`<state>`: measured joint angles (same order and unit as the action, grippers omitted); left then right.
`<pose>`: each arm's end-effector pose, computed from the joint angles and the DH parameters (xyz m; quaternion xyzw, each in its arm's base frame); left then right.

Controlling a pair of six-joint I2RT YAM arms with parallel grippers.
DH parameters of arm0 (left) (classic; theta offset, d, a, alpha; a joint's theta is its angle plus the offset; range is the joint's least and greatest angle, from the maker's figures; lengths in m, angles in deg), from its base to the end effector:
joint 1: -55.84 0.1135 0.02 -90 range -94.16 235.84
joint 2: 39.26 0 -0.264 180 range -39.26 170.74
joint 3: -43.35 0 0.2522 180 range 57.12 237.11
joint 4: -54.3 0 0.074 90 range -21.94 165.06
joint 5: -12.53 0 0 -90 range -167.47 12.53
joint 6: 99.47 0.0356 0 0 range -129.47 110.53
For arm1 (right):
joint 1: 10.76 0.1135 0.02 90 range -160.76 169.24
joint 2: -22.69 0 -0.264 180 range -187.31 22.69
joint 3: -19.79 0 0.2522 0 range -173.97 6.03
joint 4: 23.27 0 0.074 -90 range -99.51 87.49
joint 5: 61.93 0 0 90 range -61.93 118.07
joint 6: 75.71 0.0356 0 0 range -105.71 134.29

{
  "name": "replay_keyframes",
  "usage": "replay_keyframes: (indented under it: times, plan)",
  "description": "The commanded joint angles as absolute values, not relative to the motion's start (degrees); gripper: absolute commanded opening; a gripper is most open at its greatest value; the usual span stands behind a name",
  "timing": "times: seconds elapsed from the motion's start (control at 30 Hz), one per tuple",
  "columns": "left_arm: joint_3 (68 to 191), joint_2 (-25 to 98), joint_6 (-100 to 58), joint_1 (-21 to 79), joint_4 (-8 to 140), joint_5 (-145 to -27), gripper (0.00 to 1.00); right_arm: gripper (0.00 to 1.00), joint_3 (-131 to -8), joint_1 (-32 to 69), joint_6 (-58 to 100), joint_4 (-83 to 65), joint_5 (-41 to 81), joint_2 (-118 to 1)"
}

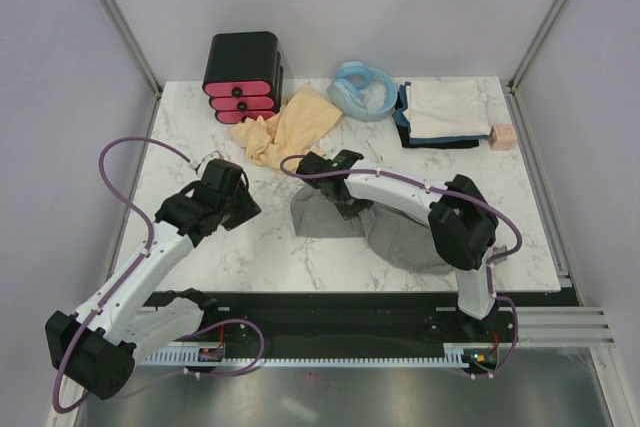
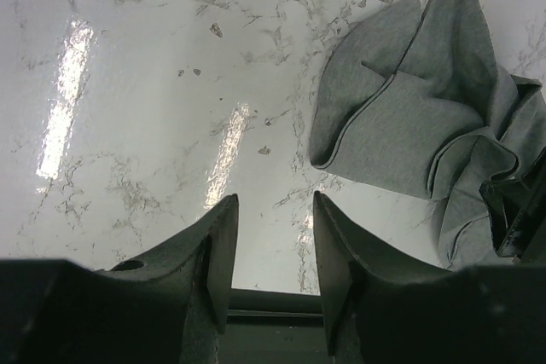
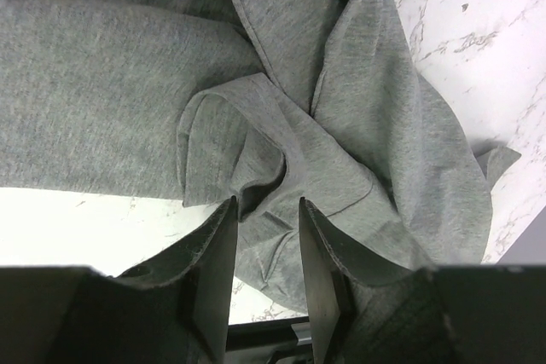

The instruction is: Fold and stack the t-shirts

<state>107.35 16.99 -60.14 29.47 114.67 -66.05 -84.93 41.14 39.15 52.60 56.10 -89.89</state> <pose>0.1728 -0.0778 0.2805 -0.2296 0.9147 -0.1248 0.3082 0.2493 0.2908 0.2180 -0.2136 0.9450 -0.1566 0.1917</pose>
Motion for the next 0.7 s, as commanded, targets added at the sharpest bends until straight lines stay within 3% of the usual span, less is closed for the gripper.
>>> replay_keyframes:
  times: [0.0, 0.1, 0.2, 0.4, 0.57, 0.67]
  plan:
    - [107.39, 17.08, -58.07, 29.48, 113.76, -66.13, 0.48, 0.43, -85.73, 41.36, 40.04, 52.37, 55.93, -91.39]
    - [107.56, 17.08, -57.98, 29.48, 113.85, -66.22, 0.48, 0.45, -85.99, 41.1, 39.87, 52.19, 55.66, -91.92]
    - [107.83, 17.0, -57.81, 29.48, 113.76, -66.13, 0.47, 0.53, -85.82, 40.83, 39.69, 51.75, 55.75, -92.01]
    - [107.48, 16.99, -57.89, 29.48, 113.85, -66.04, 0.47, 0.53, -85.64, 39.95, 38.99, 50.61, 55.31, -92.54]
    - [107.3, 16.64, -57.81, 29.48, 113.85, -65.78, 0.47, 0.51, -84.85, 39.08, 38.37, 49.82, 54.61, -93.06]
    - [107.21, 16.29, -57.81, 29.48, 113.94, -65.69, 0.47, 0.41, -84.68, 39.07, 38.37, 49.73, 54.96, -92.71]
